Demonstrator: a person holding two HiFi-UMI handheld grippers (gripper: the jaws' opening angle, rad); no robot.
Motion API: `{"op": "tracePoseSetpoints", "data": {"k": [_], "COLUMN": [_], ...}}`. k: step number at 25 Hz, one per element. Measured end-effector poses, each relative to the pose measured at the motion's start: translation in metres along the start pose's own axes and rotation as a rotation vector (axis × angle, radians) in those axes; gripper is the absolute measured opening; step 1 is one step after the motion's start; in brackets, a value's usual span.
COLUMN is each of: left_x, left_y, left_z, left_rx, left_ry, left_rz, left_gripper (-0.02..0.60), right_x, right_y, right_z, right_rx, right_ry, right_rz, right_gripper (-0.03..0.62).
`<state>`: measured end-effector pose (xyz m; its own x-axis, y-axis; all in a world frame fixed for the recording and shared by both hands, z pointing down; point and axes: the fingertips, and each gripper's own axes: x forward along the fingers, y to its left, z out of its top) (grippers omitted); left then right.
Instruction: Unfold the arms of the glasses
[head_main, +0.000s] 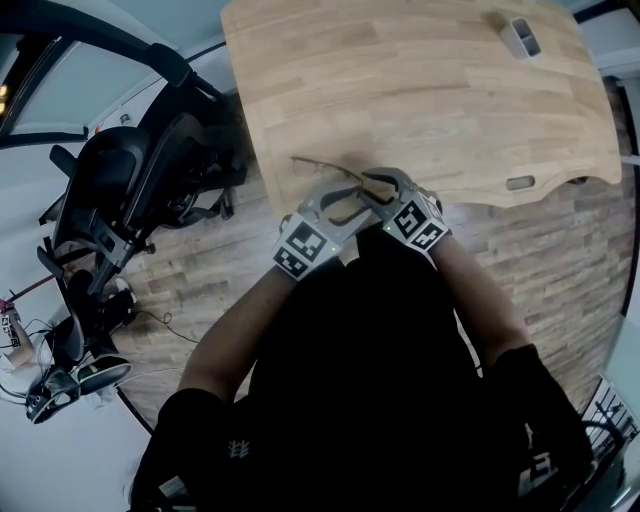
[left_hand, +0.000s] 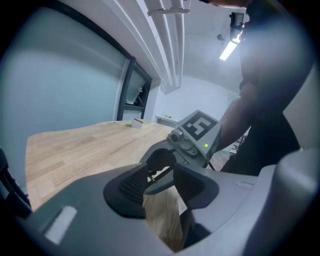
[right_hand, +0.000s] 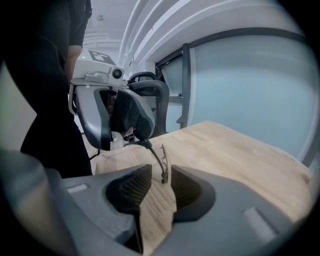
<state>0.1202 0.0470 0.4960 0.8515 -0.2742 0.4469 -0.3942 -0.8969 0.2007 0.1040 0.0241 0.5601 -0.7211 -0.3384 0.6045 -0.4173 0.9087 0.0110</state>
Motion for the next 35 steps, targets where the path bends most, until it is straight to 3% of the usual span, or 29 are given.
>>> {"op": "tracePoseSetpoints", "data": {"k": [4,8,15,19,23,25,35], "left_x": [-0.001,-0.013,-0.041,-0.048,-0.047,-0.043,0.006], "left_y": [0.004,0.023,0.080,0.109,0.131,0.139,0.158], "left_z": [0.002,0.001,-0.009,-0.015,-0.021,-0.027,-0.075], "left_rx": [0.010,-0.007,-0.077,-0.123,-0.174,-0.182,-0.197], "left_ry": [-0.006,-0.002,0.026,0.058,0.078,0.097,0.206], "left_rz": [0.013,0.078,0.291,0.415,0.495,0.502,0.386], "left_gripper": [0.170,0.170,0.170,0.170,0.170,0.158,0.149], "right_x": [0.001,0.002,0.016,0.027,0.033,0.032,0.018], "right_y": [-0.006,-0.024,-0.081,-0.127,-0.134,-0.124,-0.081], "right_z": [-0.001,-0.001,0.011,0.018,0.020,0.014,-0.018], "right_rx": [-0.008,-0.011,-0.038,-0.034,-0.027,-0.014,0.117], "right_ry": [0.005,-0.007,-0.017,0.007,0.007,0.010,0.037], "right_rz": [0.009,0.000,-0.002,-0.096,-0.091,-0.076,-0.069], "right_gripper": [0.110,0.110,0.110,0.110,0.110,0.110,0.110]}}
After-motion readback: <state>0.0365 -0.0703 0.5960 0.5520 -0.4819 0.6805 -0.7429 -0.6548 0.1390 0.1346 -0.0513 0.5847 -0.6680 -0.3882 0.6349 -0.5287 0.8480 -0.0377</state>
